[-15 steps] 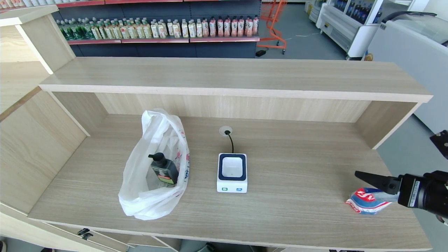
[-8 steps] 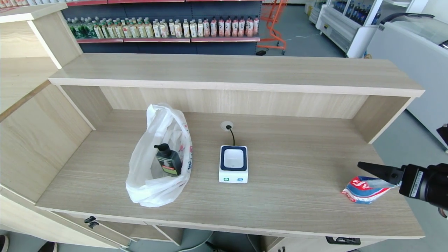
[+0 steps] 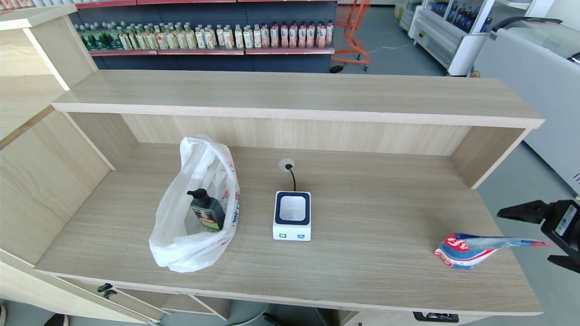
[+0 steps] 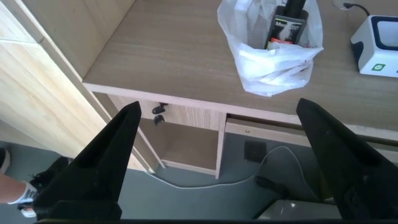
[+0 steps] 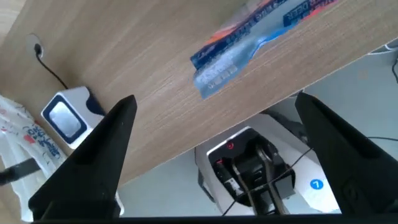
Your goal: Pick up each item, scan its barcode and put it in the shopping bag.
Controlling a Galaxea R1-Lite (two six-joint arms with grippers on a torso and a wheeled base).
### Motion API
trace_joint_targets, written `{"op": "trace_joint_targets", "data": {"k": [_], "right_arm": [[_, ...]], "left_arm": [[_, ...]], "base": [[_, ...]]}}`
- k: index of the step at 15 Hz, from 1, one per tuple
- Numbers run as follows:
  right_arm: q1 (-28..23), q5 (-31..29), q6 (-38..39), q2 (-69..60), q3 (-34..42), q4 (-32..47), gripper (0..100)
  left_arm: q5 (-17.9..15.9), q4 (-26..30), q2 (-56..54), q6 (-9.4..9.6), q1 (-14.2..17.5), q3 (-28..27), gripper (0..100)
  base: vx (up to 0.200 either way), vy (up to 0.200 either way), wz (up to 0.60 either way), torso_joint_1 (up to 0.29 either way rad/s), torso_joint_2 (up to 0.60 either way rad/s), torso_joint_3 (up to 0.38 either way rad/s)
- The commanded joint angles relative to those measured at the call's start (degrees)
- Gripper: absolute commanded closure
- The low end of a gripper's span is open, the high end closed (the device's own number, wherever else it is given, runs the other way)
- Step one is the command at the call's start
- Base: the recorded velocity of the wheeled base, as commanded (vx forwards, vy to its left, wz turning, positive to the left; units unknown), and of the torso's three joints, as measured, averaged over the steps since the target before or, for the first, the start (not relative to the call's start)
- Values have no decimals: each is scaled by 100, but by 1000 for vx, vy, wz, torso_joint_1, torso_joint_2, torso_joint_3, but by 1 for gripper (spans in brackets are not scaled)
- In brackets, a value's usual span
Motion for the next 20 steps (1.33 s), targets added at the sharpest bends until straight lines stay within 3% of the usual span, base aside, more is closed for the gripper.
{"op": "trace_joint_targets", "data": {"k": [1,6,11,20], "right_arm": [[-44,-193,251,-22,-191,342,0],[-677,-580,418,918,-138,289,0],[-580,-597,207,2175,12,-1231,0],[-493,-729,-233,3854,-24,-2752,0]], "left_arm": [[3,1,-1,2,5,0,0],[3,1,-1,2,5,0,0],[3,1,-1,2,5,0,0],[3,1,-1,2,5,0,0]], "base": [[0,0,0,0,0,0],[0,0,0,0,0,0],[0,0,0,0,0,0],[0,0,0,0,0,0]]}}
